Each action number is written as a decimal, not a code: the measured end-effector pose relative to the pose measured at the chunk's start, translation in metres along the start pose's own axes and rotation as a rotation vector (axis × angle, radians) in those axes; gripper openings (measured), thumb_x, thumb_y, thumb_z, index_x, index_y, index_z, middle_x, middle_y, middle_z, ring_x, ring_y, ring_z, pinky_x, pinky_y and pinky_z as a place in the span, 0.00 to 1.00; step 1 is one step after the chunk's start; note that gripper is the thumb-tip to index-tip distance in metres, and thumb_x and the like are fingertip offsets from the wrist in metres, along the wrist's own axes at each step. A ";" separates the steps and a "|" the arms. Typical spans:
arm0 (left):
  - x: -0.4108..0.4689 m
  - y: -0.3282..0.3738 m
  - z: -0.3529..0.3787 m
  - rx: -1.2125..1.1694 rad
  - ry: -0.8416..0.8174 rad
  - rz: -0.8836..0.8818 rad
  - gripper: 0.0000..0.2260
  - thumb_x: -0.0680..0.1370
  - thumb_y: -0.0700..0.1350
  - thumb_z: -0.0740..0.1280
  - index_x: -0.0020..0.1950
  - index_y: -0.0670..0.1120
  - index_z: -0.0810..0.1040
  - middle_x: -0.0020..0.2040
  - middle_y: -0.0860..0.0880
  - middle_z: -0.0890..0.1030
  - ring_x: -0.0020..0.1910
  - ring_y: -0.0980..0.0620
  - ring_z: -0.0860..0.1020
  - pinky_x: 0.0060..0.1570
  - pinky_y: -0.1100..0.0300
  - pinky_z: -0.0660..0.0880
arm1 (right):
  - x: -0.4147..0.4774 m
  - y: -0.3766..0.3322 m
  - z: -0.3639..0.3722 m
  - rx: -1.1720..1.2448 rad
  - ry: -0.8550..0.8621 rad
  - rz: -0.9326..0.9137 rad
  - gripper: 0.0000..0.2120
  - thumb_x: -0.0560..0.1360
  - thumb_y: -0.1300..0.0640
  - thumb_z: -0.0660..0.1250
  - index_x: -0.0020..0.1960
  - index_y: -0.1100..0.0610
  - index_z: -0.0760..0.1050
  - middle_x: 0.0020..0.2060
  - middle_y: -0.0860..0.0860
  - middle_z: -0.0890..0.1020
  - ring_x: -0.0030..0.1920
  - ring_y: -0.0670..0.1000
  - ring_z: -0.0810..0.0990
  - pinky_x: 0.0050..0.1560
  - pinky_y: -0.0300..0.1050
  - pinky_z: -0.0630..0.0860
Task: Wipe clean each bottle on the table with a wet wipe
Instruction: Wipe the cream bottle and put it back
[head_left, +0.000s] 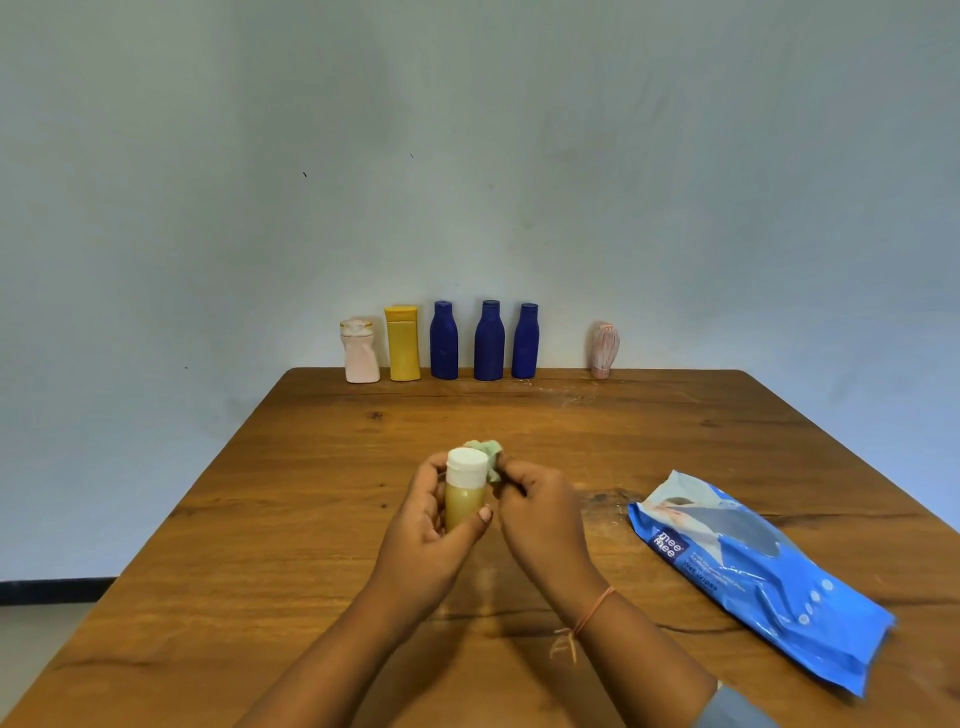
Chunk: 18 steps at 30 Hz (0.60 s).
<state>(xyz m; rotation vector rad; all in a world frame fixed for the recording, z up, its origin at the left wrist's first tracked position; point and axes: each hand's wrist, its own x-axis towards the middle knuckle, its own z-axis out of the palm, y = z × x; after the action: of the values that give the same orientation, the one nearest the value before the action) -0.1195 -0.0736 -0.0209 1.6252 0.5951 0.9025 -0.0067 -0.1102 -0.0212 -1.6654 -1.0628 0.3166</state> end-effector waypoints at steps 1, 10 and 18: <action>0.001 -0.004 0.000 0.039 0.007 0.014 0.20 0.74 0.32 0.66 0.60 0.52 0.68 0.55 0.51 0.78 0.52 0.60 0.77 0.52 0.66 0.74 | 0.004 0.003 -0.002 0.071 0.025 0.052 0.15 0.75 0.69 0.60 0.59 0.60 0.77 0.54 0.52 0.82 0.55 0.49 0.79 0.58 0.43 0.76; 0.007 -0.019 -0.003 0.296 0.057 0.077 0.26 0.76 0.36 0.64 0.57 0.67 0.60 0.53 0.64 0.71 0.50 0.65 0.73 0.47 0.70 0.71 | -0.018 -0.021 -0.013 -0.225 -0.101 -0.466 0.22 0.73 0.68 0.61 0.65 0.58 0.71 0.64 0.50 0.74 0.65 0.44 0.72 0.66 0.40 0.68; 0.001 -0.022 -0.004 0.355 0.080 0.183 0.22 0.76 0.35 0.64 0.57 0.62 0.65 0.54 0.58 0.74 0.52 0.64 0.74 0.48 0.73 0.71 | -0.013 -0.013 -0.013 -0.362 -0.114 -0.401 0.23 0.74 0.66 0.57 0.69 0.59 0.66 0.67 0.52 0.72 0.67 0.47 0.69 0.67 0.35 0.62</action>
<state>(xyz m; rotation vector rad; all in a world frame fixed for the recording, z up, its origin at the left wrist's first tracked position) -0.1202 -0.0648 -0.0418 1.9939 0.6997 1.0424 -0.0116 -0.1284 -0.0091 -1.7102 -1.5800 -0.0487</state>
